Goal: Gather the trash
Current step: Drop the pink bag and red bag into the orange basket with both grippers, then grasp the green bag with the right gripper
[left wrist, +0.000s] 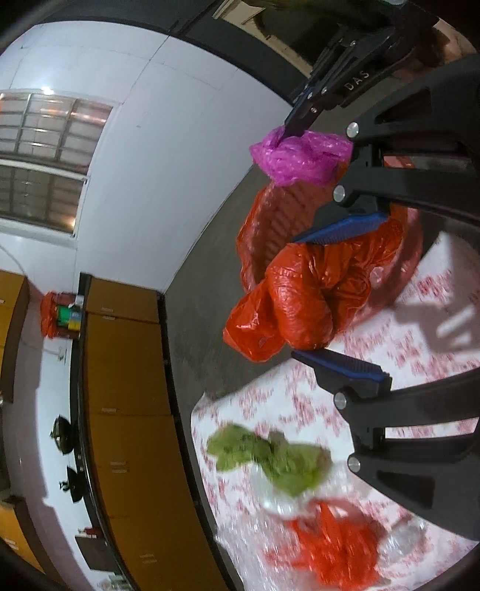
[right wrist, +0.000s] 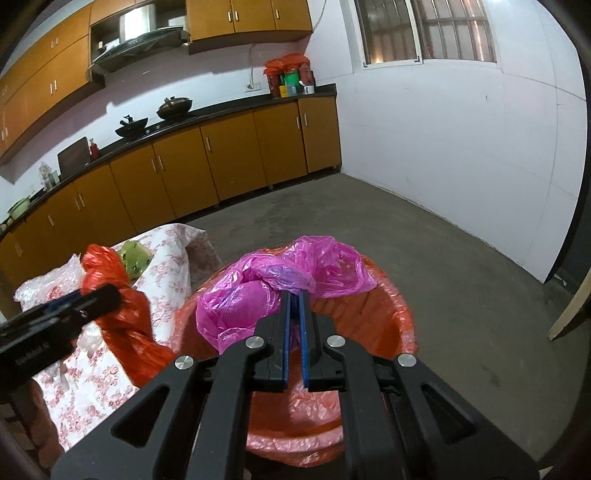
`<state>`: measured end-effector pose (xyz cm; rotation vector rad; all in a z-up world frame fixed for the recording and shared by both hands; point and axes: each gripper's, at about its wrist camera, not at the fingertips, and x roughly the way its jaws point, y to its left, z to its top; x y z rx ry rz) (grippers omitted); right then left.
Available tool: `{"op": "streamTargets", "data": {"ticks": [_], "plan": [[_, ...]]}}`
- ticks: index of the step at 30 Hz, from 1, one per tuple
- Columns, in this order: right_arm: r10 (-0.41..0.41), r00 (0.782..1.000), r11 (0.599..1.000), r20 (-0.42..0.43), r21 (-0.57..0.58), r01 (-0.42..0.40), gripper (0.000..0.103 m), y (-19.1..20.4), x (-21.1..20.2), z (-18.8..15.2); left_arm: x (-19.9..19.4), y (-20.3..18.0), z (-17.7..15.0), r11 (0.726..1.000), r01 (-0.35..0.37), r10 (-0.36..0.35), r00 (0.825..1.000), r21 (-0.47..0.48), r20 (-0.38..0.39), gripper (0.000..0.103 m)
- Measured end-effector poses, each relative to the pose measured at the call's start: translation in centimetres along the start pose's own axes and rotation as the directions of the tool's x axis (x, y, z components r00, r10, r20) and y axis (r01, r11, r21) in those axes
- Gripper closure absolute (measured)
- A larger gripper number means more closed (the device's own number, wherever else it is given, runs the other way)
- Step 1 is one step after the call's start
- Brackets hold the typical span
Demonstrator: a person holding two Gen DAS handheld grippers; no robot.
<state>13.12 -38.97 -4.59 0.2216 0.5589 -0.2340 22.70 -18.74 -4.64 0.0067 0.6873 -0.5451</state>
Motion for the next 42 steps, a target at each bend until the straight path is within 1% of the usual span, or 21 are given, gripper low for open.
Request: {"op": "streamTargets", "data": {"ticks": [8, 13, 14, 15, 16, 17, 18, 20, 24, 27, 29, 33, 35, 37, 41, 42], "plan": [[-0.006, 1.000, 1.000, -0.001, 0.024, 0.006, 0.098, -1.0, 0.4, 0.2, 2.9, -1.3, 0.3, 0.999, 0.029, -0.028, 0.999, 0.021, -0.033, 0.048], [-0.005, 1.000, 1.000, -0.002, 0.030, 0.005, 0.097, -1.5, 0.7, 0.4, 3.9, -1.2, 0.1, 0.999, 0.030, -0.029, 0.998, 0.017, -0.050, 0.043], [-0.007, 1.000, 1.000, 0.004, 0.027, 0.007, 0.094, -1.5, 0.7, 0.5, 4.0, -1.1, 0.0, 0.999, 0.029, -0.028, 0.998, 0.015, -0.055, 0.042], [-0.010, 1.000, 1.000, 0.006, 0.019, 0.010, 0.089, -1.4, 0.6, 0.4, 4.1, -0.9, -0.1, 1.000, 0.025, -0.025, 0.998, 0.013, -0.060, 0.040], [-0.009, 1.000, 1.000, 0.006, 0.016, 0.009, 0.075, -1.5, 0.7, 0.4, 4.2, -0.7, -0.2, 1.000, 0.019, -0.018, 0.998, 0.012, -0.064, 0.040], [-0.008, 1.000, 1.000, 0.008, 0.015, 0.008, 0.067, -1.5, 0.6, 0.3, 4.2, -0.4, -0.3, 1.000, 0.016, -0.015, 0.998, 0.010, -0.067, 0.039], [-0.011, 1.000, 1.000, 0.017, 0.016, 0.011, 0.055, -1.4, 0.4, 0.1, 4.2, -0.2, -0.4, 1.000, 0.012, -0.012, 0.997, 0.006, -0.070, 0.038], [-0.017, 1.000, 1.000, 0.023, 0.010, 0.017, 0.053, -1.4, 0.3, 0.1, 4.0, 0.6, -0.6, 1.000, 0.005, -0.006, 0.997, -0.010, -0.073, 0.034], [-0.023, 1.000, 1.000, 0.014, 0.013, 0.023, 0.053, -1.3, 0.2, -0.1, 3.4, 1.5, -1.0, 1.000, -0.019, 0.017, 0.997, -0.023, -0.075, 0.033], [-0.025, 1.000, 1.000, 0.015, 0.010, 0.025, 0.053, -1.1, -0.1, -0.1, 2.2, 2.2, -1.4, 0.998, -0.053, 0.052, 0.997, -0.025, -0.055, 0.033], [-0.024, 1.000, 1.000, 0.020, -0.002, 0.024, 0.053, -0.8, -0.3, 0.1, 1.1, 2.9, -1.8, 0.995, -0.095, 0.094, 0.995, -0.023, -0.036, 0.031], [-0.007, 0.999, 1.000, 0.036, -0.029, 0.008, 0.053, 0.5, -0.6, 0.4, -1.1, 4.5, -2.7, 0.984, -0.178, 0.178, 0.984, -0.021, 0.001, 0.028], [0.015, 0.999, 0.999, 0.037, -0.037, -0.013, 0.053, 1.3, -0.7, 0.7, -2.4, 5.6, -3.3, 0.974, -0.224, 0.224, 0.974, -0.020, 0.023, 0.026], [0.036, 0.999, 0.998, 0.036, -0.044, -0.034, 0.053, 2.3, -0.7, 0.9, -3.7, 6.7, -3.9, 0.961, -0.274, 0.275, 0.960, -0.022, 0.043, 0.024], [0.082, 0.996, 0.994, 0.030, -0.075, -0.079, 0.053, 5.2, -0.5, 1.4, -6.0, 9.3, -4.9, 0.933, -0.357, 0.359, 0.931, -0.042, 0.070, 0.023], [0.093, 0.995, 0.993, 0.029, -0.082, -0.090, 0.053, 5.9, -0.5, 1.5, -6.7, 10.3, -5.1, 0.921, -0.385, 0.388, 0.918, -0.052, 0.076, 0.022]]}}
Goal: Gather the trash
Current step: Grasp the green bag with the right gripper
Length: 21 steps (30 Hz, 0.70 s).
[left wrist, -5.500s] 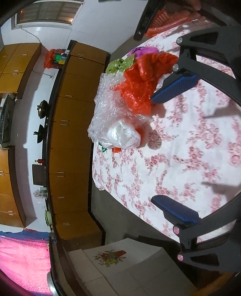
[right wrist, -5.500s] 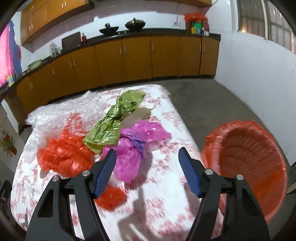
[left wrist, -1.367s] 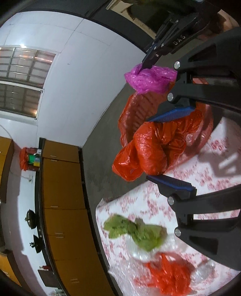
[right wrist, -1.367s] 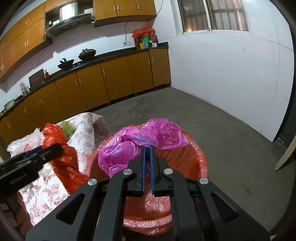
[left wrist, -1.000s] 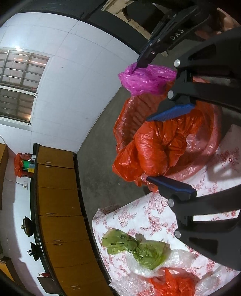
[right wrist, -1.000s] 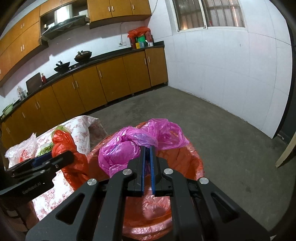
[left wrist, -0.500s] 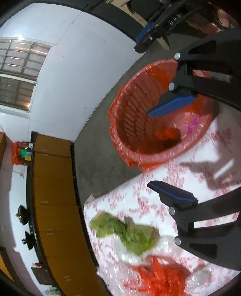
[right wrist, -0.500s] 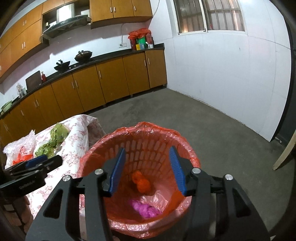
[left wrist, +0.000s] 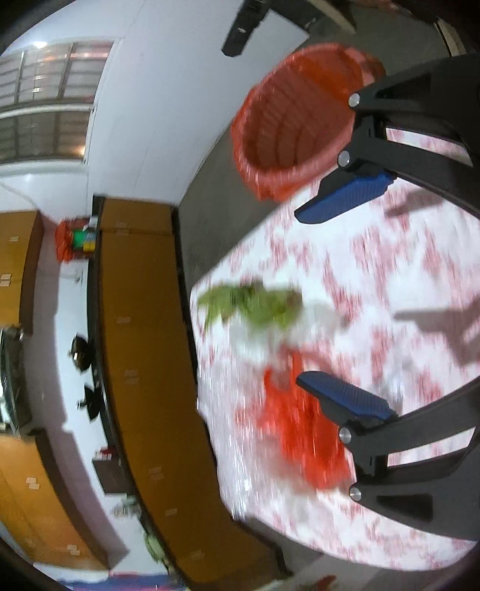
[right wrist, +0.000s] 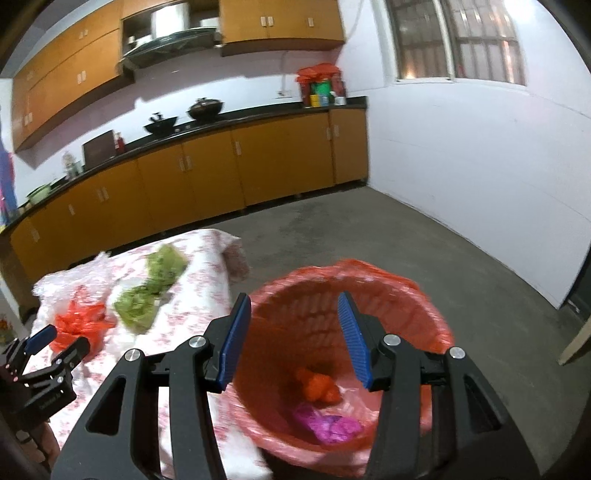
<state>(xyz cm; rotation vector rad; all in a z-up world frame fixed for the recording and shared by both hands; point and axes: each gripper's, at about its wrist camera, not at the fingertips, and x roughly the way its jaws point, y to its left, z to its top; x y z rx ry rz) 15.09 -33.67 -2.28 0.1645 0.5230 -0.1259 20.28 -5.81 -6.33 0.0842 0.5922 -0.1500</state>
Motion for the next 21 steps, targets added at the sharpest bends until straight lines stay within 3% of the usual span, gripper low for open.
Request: {"op": "streamTargets", "data": {"ticks": [5, 12, 21], "plan": [[0.074, 0.997, 0.997, -0.023, -0.028, -0.074, 0.053, 5.0, 2.1, 1.2, -1.0, 5.1, -0.7, 0.992, -0.110, 0.111, 0.994, -0.061, 0.017, 0.020], [0.138, 0.984, 0.987, -0.112, -0.070, -0.147, 0.053, 13.1, 7.4, 1.2, -1.6, 12.5, -1.2, 0.955, -0.233, 0.240, 0.971, -0.182, 0.017, 0.016], [0.130, 0.975, 0.987, -0.180, -0.073, -0.145, 0.053, 18.8, 14.0, 0.5, -1.5, 18.1, -1.3, 0.921, -0.297, 0.311, 0.950, -0.251, 0.020, 0.015]]}}
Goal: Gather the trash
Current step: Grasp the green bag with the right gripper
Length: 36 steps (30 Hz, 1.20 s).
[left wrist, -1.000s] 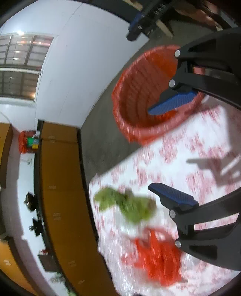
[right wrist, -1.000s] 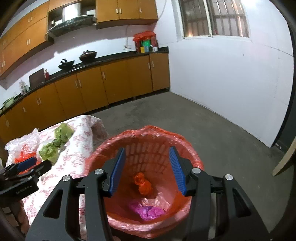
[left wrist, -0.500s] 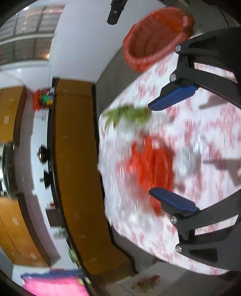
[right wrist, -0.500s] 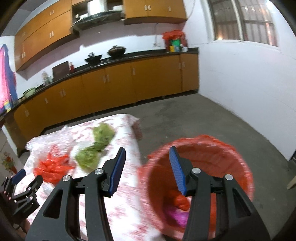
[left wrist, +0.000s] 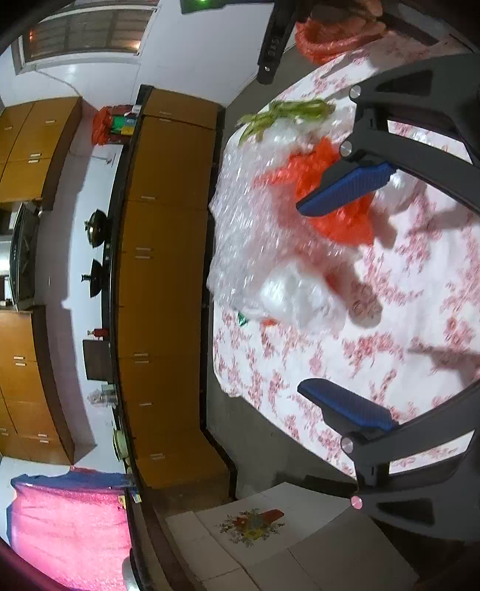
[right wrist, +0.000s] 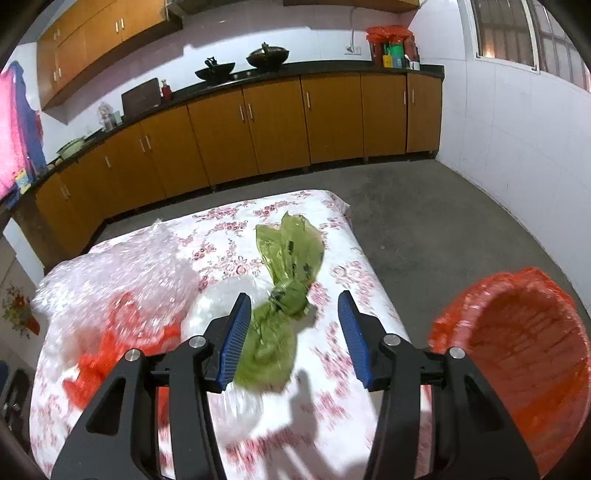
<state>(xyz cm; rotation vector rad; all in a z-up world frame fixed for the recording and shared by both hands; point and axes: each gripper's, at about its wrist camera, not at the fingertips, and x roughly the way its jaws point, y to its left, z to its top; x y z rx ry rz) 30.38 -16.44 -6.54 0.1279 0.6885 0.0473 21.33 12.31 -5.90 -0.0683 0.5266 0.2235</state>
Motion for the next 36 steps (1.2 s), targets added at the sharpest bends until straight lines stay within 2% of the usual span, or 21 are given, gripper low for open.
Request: {"op": "streamTargets", "data": {"ticks": [8, 13, 17, 19, 22, 29, 33, 36], "plan": [[-0.058, 0.996, 0.998, -0.072, -0.027, 0.056, 0.053, 1.2, 4.8, 0.1, 1.9, 1.5, 0.1, 0.999, -0.016, 0.015, 1.000, -0.032, -0.011, 0.015], [-0.058, 0.990, 0.998, -0.132, -0.036, 0.054, 0.069, 0.8, 6.0, -0.7, 2.5, 1.4, 0.3, 0.999, -0.002, 0.001, 1.000, -0.036, -0.013, 0.015], [-0.053, 0.986, 0.998, -0.161, -0.047, 0.046, 0.073, 0.6, 6.2, -1.5, 2.8, 1.0, 0.3, 0.999, 0.017, -0.018, 1.000, -0.037, -0.016, 0.015], [-0.053, 0.983, 0.998, -0.174, -0.054, 0.044, 0.081, 0.6, 6.2, -1.9, 2.8, 0.8, 0.5, 0.999, 0.026, -0.026, 1.000, -0.040, -0.016, 0.015], [-0.048, 0.985, 0.998, -0.168, -0.044, 0.041, 0.086, 0.1, 5.6, -2.1, 2.6, 0.4, 0.9, 0.998, 0.039, -0.039, 0.999, -0.039, -0.008, 0.015], [-0.052, 0.995, 0.998, -0.082, -0.033, 0.050, 0.087, -1.4, 2.1, -2.0, 3.3, -0.9, 3.1, 0.996, 0.084, -0.084, 0.996, -0.036, 0.010, 0.015], [-0.046, 0.998, 0.999, -0.052, -0.025, 0.045, 0.087, -2.3, 0.2, -1.9, 5.3, -1.7, 4.8, 0.995, 0.095, -0.096, 0.995, -0.040, -0.018, 0.015], [-0.040, 0.998, 0.999, -0.046, -0.024, 0.039, 0.087, -2.8, -0.7, -2.1, 7.1, -2.0, 5.7, 0.996, 0.074, -0.076, 0.996, -0.046, -0.052, 0.015]]}}
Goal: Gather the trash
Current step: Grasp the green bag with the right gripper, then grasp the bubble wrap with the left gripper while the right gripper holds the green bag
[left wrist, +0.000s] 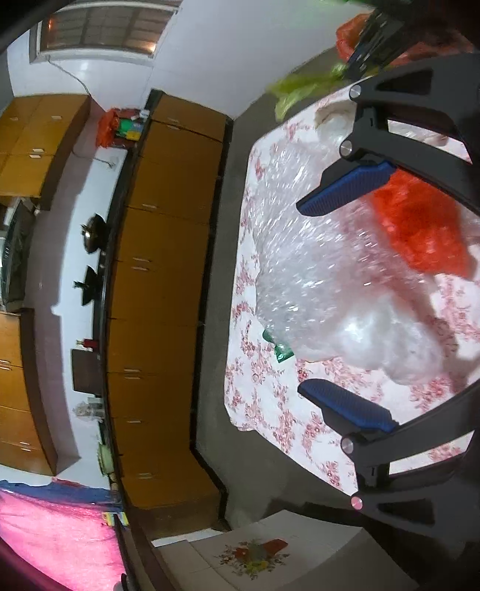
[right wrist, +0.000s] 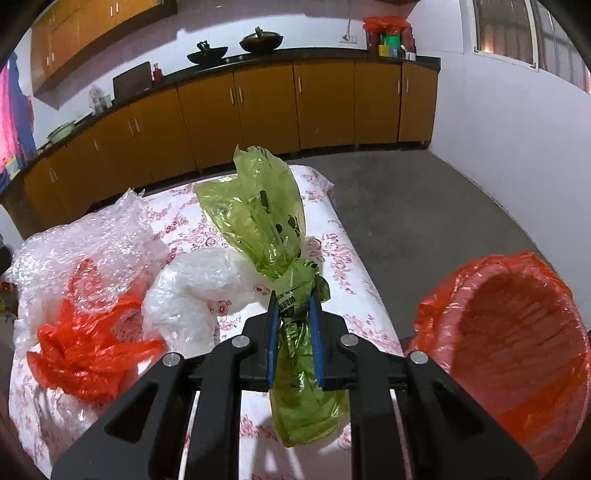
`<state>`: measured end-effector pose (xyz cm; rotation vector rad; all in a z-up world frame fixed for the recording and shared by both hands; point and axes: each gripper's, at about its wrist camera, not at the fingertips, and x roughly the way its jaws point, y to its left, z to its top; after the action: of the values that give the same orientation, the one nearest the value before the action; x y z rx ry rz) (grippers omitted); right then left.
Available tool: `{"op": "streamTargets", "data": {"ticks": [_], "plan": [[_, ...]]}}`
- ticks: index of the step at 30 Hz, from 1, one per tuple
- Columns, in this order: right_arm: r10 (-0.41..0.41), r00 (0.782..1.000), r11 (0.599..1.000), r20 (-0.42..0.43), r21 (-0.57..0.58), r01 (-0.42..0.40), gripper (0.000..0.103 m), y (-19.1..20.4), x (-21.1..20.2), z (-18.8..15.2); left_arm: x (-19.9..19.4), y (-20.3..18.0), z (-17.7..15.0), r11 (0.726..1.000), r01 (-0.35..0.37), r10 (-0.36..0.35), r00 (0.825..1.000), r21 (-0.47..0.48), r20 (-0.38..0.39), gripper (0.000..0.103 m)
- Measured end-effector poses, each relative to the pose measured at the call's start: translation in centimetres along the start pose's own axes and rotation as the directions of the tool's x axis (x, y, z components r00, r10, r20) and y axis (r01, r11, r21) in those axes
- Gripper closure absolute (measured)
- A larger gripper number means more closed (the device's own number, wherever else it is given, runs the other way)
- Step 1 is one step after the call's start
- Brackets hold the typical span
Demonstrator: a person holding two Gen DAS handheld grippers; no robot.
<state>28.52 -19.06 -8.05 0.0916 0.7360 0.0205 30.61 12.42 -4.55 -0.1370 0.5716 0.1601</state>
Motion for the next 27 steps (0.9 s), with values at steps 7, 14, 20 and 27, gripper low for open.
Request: {"op": "streamTargets", "data": {"ticks": [7, 14, 20, 27], "plan": [[0.013, 1.000, 1.000, 0.001, -0.011, -0.013, 0.087, 0.0, 0.1, -0.1, 3.7, -0.6, -0.1, 0.999, -0.020, 0.025, 0.993, 0.042, -0.114, 0.047], [0.009, 1.000, 1.000, -0.002, -0.008, -0.009, 0.087, -0.1, 0.1, 0.3, 3.0, -0.9, -0.9, 0.999, 0.020, -0.015, 0.994, 0.045, -0.106, 0.085], [0.010, 1.000, 1.000, 0.020, -0.005, -0.009, 0.087, 0.1, -0.9, 0.4, 0.6, -1.7, -0.3, 0.996, 0.064, -0.062, 0.997, 0.054, -0.041, 0.090], [0.011, 0.998, 1.000, 0.054, 0.007, -0.011, 0.087, -0.6, -3.0, 0.3, -2.7, -3.1, 0.6, 0.989, 0.127, -0.129, 0.991, 0.079, 0.021, 0.092]]}}
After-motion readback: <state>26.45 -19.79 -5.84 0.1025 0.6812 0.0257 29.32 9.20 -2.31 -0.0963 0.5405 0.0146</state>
